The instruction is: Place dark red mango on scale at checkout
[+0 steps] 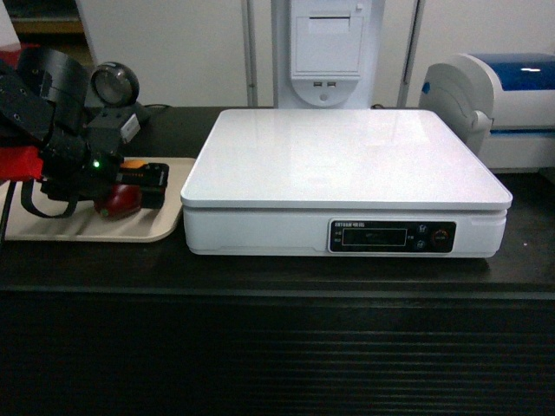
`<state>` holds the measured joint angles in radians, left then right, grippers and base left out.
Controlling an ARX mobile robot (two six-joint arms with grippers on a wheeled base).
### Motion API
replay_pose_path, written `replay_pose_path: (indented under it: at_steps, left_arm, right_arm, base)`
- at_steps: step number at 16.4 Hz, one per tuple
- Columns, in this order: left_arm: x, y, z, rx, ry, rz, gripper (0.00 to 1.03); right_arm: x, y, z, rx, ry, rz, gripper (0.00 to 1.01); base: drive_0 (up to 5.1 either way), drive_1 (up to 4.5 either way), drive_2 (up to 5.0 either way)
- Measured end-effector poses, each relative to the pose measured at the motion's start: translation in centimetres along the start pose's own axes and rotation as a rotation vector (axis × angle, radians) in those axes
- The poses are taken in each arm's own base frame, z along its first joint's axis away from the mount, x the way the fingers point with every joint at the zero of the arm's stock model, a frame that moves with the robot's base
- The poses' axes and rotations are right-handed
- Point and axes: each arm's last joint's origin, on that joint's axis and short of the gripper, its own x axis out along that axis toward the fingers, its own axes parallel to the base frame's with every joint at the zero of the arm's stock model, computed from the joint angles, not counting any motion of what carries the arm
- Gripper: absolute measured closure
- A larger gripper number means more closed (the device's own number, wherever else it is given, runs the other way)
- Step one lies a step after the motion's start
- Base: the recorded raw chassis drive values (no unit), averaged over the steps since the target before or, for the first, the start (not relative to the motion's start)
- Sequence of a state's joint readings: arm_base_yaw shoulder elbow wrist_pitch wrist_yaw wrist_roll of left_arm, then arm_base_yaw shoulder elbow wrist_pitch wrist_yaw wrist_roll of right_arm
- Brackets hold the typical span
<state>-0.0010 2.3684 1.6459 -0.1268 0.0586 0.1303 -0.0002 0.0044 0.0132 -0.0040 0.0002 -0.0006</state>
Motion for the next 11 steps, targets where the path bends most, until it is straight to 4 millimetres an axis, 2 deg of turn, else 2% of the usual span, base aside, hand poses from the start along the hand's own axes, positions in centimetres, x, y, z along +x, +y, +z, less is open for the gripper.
replay_pose_path:
  at_steps: [1,3,5,11]
  left_arm:
    - [0.1,-0.16,-0.09,0.01,0.006,0.004,0.08]
    - [0.09,-0.16,-0.1,0.013,0.012,0.01,0.28]
    - [0.07,-0.15,-0.05,0.018,0.012,0.01,0.4]
    - [-0.3,0.35,-0.22,0.023,0.004,0.021,0.42]
  right_arm:
    - [0.0,0.0,0.0,0.0,0.0,0.0,0.03]
    - [0.0,0.0,0.0,0.0,0.0,0.0,0.03]
    - [0.0,0.0,0.0,0.0,0.0,0.0,0.03]
    - [0.0,0.0,0.0,0.0,0.0,0.0,0.03]
  base:
    - [0.0,0.0,0.0]
    - [0.0,0.0,0.0]
    - [0.0,0.0,0.0]
    - [0.0,0.0,0.0]
